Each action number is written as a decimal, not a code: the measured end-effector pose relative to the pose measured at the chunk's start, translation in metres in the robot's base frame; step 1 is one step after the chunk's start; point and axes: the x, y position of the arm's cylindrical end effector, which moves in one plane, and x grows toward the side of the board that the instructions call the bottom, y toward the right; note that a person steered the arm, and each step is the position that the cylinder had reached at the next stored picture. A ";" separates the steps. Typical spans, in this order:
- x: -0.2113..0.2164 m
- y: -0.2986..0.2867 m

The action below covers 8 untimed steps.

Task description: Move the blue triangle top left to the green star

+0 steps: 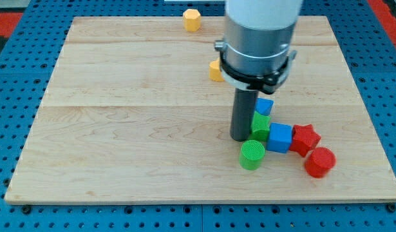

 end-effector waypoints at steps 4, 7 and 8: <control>0.048 -0.031; 0.024 -0.074; -0.040 -0.092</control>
